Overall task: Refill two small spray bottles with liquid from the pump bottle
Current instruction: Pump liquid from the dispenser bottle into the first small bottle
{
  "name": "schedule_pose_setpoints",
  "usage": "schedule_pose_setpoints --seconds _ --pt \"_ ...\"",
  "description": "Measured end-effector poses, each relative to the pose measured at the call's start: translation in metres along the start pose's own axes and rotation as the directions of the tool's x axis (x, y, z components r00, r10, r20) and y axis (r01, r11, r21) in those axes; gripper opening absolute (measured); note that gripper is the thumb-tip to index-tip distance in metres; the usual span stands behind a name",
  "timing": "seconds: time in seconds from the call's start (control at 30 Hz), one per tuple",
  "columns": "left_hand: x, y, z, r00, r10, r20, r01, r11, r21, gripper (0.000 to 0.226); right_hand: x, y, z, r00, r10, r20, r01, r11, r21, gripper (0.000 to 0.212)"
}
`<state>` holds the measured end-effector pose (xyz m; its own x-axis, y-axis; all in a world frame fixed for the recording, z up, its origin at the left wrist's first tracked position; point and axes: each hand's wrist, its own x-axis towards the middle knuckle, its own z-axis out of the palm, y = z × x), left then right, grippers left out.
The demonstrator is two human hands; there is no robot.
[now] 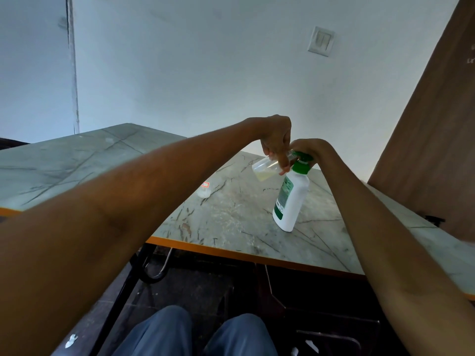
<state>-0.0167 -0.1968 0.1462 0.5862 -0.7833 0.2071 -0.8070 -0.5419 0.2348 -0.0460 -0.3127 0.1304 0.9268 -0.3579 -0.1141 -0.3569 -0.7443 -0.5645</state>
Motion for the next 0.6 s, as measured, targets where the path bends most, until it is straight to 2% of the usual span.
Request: schedule_pose_setpoints --seconds 0.1,0.17,0.33,0.6 --pt "0.001 0.0 0.003 1.0 0.007 -0.001 -0.007 1.0 0.004 0.04 0.0 0.005 0.004 1.0 -0.002 -0.011 0.002 1.0 0.001 0.042" --pt "0.0 0.0 0.002 1.0 0.0 0.0 0.0 1.0 0.003 0.041 0.0 0.003 0.003 0.999 -0.025 -0.048 0.022 0.998 -0.062 0.039" --pt "0.0 0.003 -0.004 1.0 -0.009 -0.014 0.009 1.0 -0.002 0.041 -0.002 -0.005 -0.007 0.998 -0.042 -0.047 0.037 0.995 -0.093 0.015" --pt "0.002 0.0 0.004 1.0 0.015 -0.006 -0.015 1.0 -0.001 0.042 0.012 0.005 -0.004 1.0 0.017 -0.024 -0.018 0.999 -0.049 0.041"
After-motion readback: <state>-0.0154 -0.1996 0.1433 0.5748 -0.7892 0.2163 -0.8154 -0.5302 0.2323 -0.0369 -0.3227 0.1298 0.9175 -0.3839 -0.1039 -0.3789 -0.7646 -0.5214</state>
